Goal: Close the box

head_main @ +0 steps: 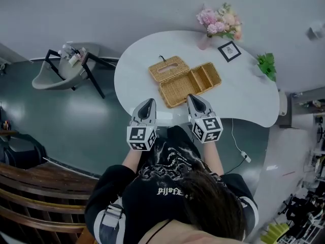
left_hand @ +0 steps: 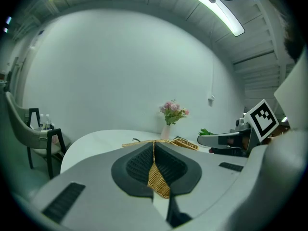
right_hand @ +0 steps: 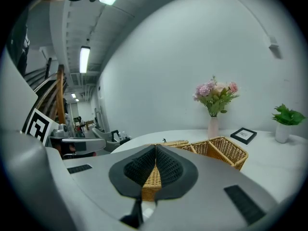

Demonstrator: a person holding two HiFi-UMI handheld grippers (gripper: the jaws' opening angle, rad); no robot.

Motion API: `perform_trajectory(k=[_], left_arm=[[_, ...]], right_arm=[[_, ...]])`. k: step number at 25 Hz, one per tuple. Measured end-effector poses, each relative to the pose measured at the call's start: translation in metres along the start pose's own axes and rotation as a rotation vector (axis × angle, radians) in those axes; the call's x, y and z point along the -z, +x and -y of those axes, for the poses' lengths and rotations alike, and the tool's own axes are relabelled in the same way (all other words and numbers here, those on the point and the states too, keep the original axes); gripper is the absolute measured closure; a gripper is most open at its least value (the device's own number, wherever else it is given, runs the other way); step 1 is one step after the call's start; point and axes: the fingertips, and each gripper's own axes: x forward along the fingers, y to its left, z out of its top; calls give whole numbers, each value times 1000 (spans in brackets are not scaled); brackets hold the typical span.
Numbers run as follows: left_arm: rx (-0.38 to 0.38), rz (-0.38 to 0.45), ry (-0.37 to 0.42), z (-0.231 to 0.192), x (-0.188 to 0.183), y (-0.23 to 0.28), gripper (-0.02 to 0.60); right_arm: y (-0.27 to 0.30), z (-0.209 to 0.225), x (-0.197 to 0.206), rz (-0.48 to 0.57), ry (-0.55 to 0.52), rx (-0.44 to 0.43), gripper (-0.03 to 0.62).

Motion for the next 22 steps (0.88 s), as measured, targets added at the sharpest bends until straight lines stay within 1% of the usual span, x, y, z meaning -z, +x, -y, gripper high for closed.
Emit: perform_trajectory(k=[5, 11, 17, 22], left_arm=[[-46, 13, -12, -7, -5, 11, 555], [-110, 35, -14, -12, -22, 29, 555], [-173, 52, -10, -12, -35, 45, 555], [-221, 52, -14, -12, -37, 52, 555]], right_arm=[[17, 20, -13, -18, 10, -12, 569], [44, 41, -34, -57, 7, -41, 569], [72, 61, -59, -86, -19, -87, 569], [90, 75, -69, -123, -10, -125, 569]])
